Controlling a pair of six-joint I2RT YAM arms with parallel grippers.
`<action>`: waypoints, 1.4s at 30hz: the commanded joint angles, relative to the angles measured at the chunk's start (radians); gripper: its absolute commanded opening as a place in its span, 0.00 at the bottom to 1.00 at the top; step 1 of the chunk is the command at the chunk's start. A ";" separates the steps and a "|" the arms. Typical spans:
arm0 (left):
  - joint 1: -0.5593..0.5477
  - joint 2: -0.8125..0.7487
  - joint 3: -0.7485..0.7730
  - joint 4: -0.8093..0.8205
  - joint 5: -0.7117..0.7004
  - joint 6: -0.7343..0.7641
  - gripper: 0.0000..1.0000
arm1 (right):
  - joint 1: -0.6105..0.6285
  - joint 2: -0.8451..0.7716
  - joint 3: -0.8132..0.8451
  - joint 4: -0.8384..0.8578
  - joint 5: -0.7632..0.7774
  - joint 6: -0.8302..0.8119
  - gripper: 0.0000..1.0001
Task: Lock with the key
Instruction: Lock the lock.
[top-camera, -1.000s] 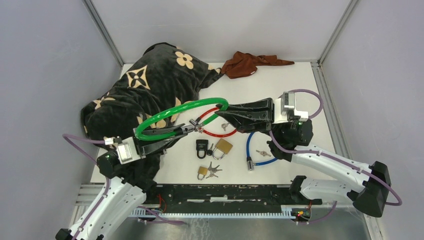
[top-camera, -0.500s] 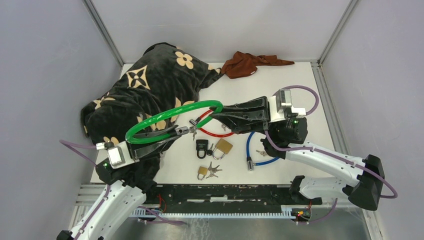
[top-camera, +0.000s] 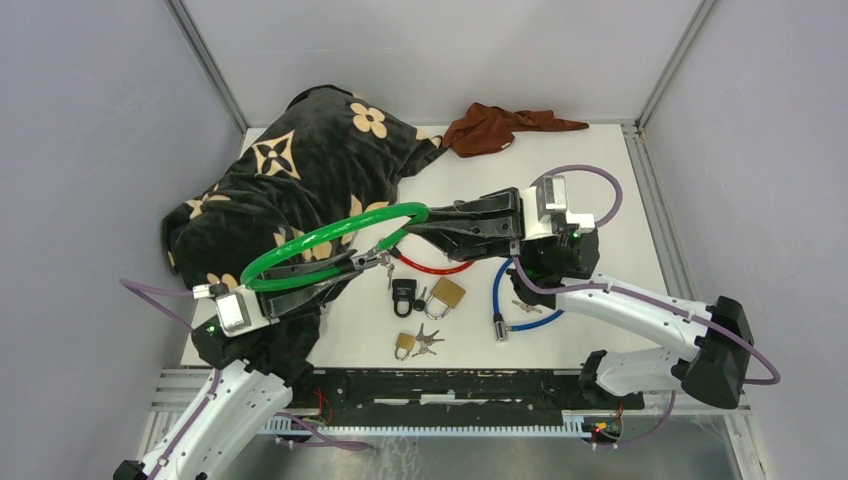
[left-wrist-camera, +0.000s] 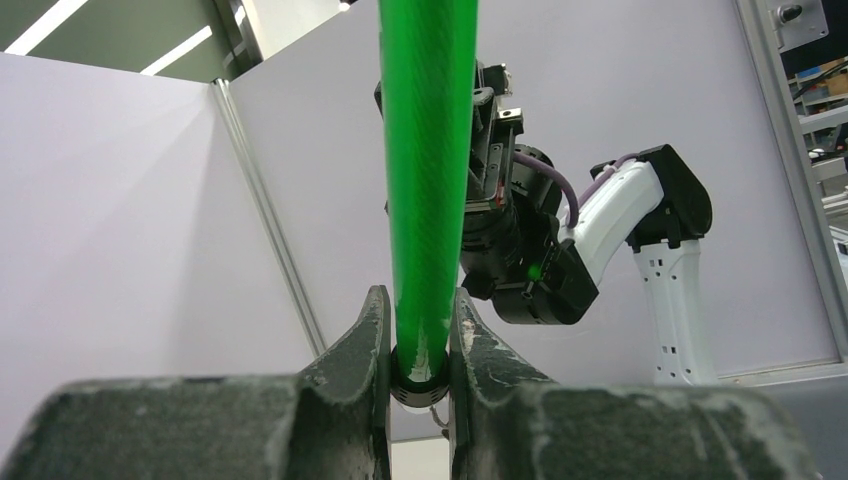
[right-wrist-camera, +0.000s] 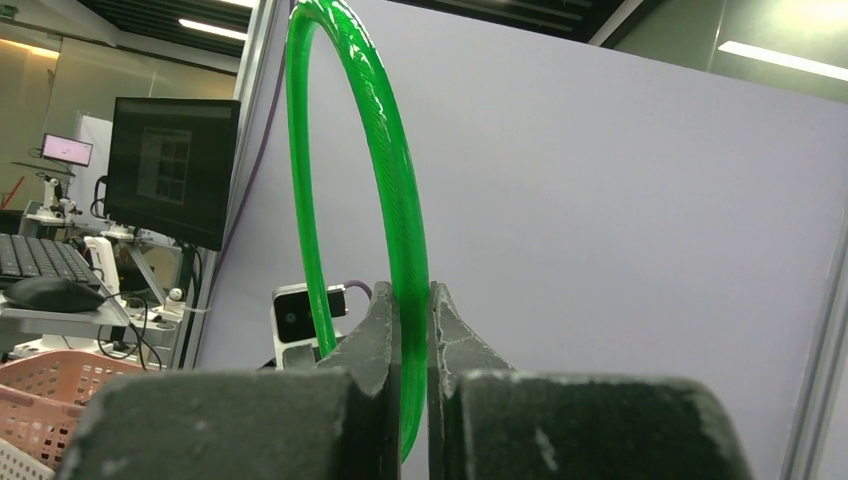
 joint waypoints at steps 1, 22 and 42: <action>-0.001 0.013 -0.001 0.005 -0.026 -0.003 0.02 | 0.008 0.031 0.061 0.110 -0.020 0.061 0.00; -0.002 0.004 -0.013 0.029 -0.065 0.015 0.02 | 0.009 0.027 0.062 -0.054 -0.028 0.019 0.00; -0.002 0.003 -0.023 0.041 -0.074 0.064 0.02 | 0.010 0.050 0.165 -0.306 -0.059 -0.015 0.00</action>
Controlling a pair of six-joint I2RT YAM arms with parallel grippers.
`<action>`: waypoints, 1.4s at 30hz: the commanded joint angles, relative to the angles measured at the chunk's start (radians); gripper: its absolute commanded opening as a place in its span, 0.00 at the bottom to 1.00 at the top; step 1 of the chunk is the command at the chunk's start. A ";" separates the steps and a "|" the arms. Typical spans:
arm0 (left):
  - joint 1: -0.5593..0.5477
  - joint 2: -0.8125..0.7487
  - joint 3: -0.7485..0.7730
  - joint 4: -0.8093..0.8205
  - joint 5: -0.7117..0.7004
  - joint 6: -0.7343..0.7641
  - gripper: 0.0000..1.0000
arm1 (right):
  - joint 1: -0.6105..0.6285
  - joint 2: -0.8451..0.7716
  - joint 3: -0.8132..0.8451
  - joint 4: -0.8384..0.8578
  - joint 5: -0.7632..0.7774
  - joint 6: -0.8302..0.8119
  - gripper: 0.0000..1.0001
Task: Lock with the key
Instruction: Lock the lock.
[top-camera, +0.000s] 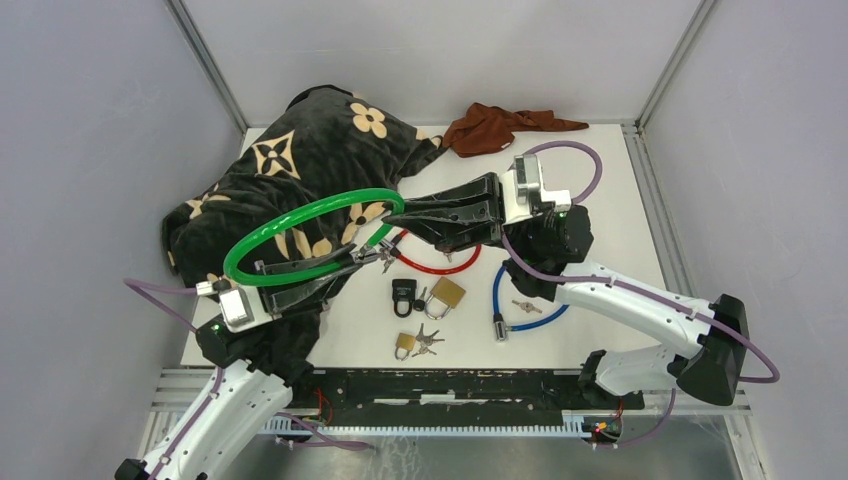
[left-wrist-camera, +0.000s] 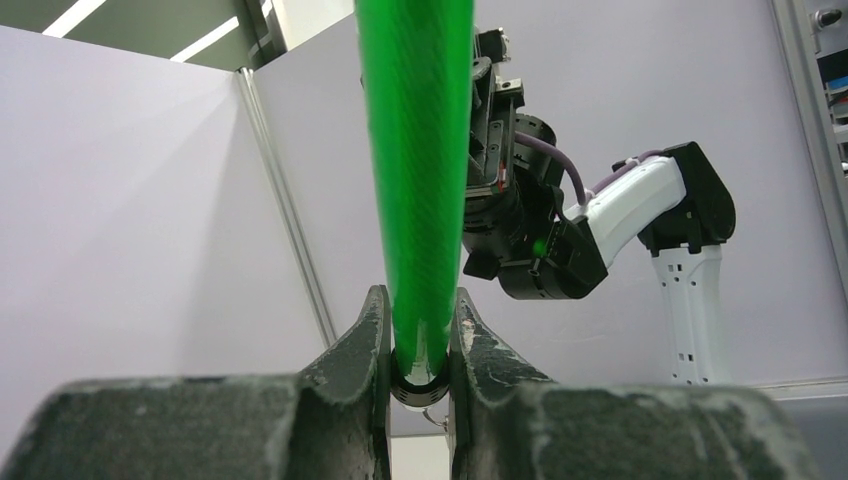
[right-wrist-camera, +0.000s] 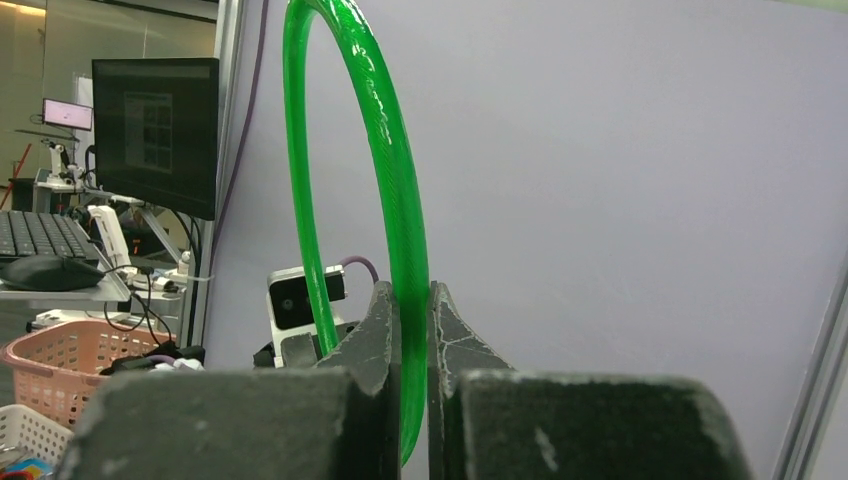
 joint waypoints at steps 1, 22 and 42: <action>-0.002 0.004 0.002 0.042 -0.034 0.055 0.02 | 0.011 0.011 0.066 -0.127 -0.034 -0.010 0.00; 0.000 0.004 0.007 0.084 -0.053 0.060 0.02 | 0.010 0.025 0.113 -0.435 0.062 -0.269 0.00; 0.011 -0.020 -0.030 0.032 -0.093 0.060 0.02 | 0.011 -0.106 0.090 -0.284 -0.037 -0.180 0.00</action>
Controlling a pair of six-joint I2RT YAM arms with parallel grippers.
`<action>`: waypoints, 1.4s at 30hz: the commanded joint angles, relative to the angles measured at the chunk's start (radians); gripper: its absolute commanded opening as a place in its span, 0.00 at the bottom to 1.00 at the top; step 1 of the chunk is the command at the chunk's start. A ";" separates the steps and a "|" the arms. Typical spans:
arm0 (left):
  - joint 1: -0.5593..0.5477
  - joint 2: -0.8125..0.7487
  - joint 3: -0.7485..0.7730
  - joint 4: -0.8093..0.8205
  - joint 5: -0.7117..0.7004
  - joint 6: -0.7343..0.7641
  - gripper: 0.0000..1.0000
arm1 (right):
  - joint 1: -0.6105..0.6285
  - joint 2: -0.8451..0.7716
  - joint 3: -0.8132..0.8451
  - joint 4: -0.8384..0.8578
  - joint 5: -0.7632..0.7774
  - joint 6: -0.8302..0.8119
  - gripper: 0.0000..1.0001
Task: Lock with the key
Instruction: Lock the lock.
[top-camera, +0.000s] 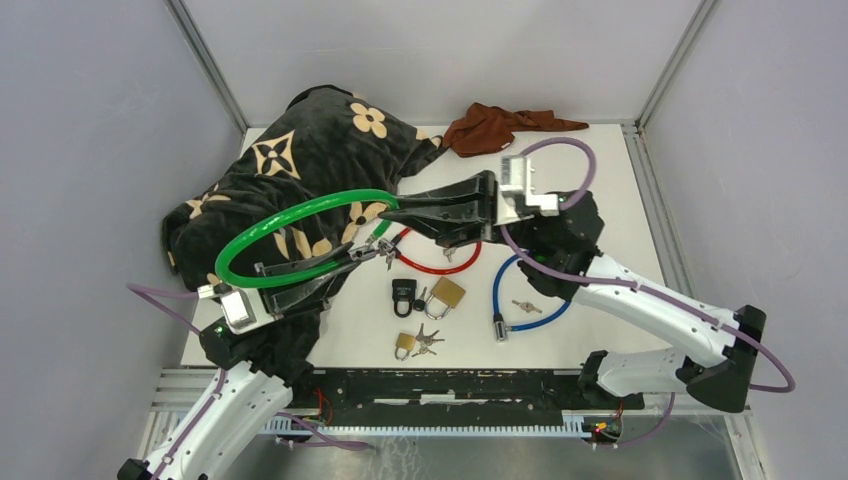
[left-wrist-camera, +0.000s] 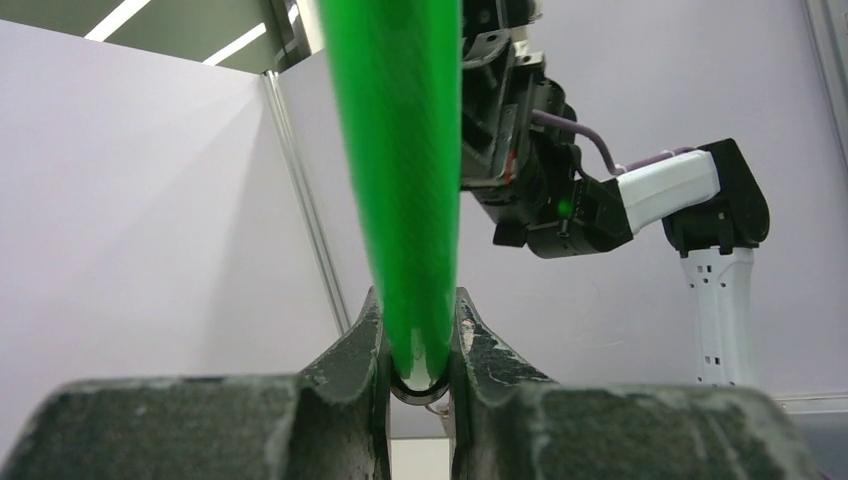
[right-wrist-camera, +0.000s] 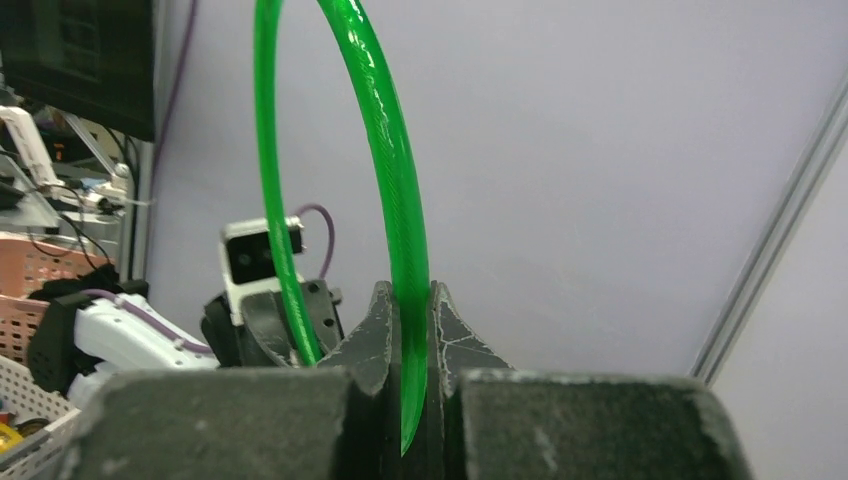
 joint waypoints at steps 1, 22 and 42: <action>0.012 -0.006 0.013 0.006 -0.055 0.030 0.02 | 0.007 -0.072 -0.034 0.148 -0.051 0.086 0.00; 0.019 -0.015 0.023 0.003 -0.053 0.009 0.02 | 0.027 0.037 -0.028 0.321 -0.058 0.159 0.00; 0.020 -0.018 0.018 0.023 -0.061 0.009 0.02 | 0.030 0.079 -0.036 0.252 -0.022 0.100 0.00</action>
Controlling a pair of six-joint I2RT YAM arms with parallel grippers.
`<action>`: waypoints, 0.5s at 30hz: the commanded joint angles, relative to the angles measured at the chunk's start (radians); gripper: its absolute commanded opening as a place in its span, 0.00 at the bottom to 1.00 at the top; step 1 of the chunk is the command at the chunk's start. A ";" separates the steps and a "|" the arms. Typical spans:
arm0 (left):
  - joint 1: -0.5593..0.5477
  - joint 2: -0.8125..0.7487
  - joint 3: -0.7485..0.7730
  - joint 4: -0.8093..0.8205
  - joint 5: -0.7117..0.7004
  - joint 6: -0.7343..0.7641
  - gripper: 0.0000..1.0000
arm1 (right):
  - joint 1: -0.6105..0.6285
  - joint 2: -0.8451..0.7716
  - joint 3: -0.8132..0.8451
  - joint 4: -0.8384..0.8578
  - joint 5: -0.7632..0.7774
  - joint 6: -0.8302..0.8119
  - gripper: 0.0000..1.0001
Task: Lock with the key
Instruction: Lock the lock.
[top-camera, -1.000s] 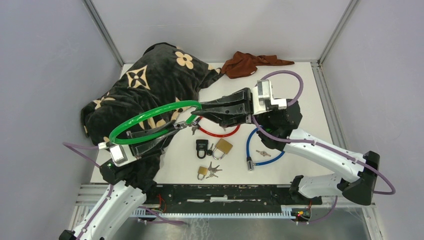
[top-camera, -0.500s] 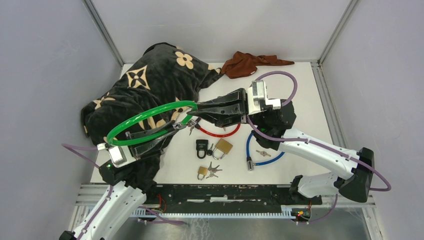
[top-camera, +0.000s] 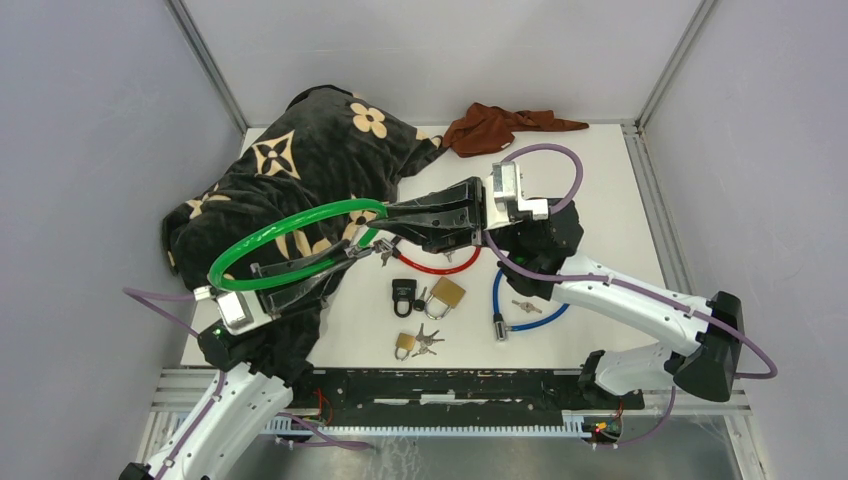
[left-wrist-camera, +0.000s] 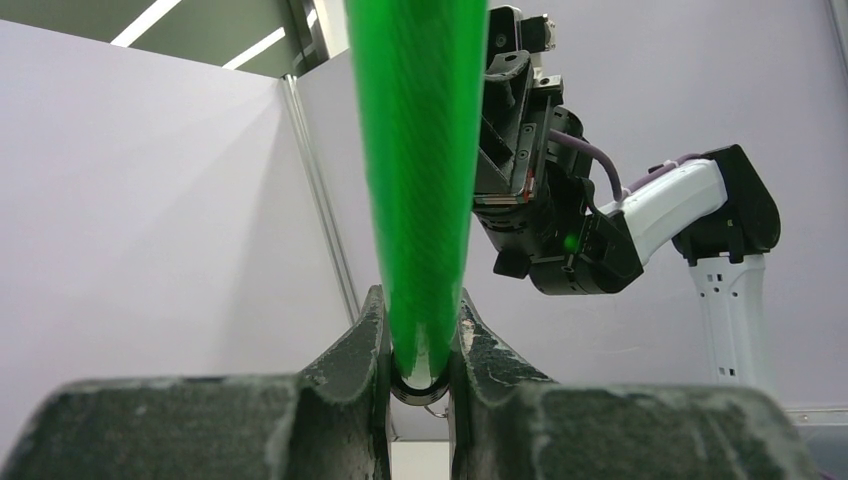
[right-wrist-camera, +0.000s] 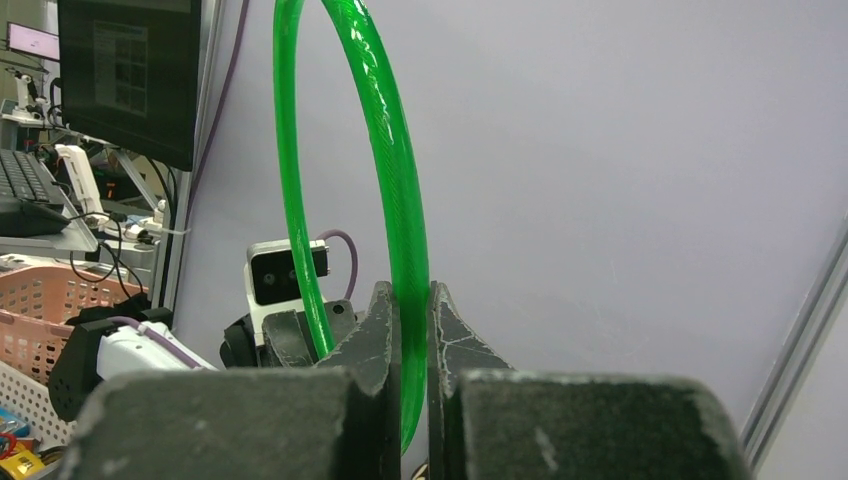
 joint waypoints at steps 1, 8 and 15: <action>0.003 -0.002 0.018 0.030 -0.043 0.013 0.02 | 0.008 0.020 0.004 -0.004 0.014 0.011 0.00; 0.004 0.016 0.024 0.099 -0.118 0.006 0.02 | 0.013 0.058 -0.031 0.040 0.010 0.078 0.00; 0.004 0.016 0.030 0.105 -0.182 -0.025 0.02 | 0.029 0.122 0.003 0.060 -0.013 0.116 0.00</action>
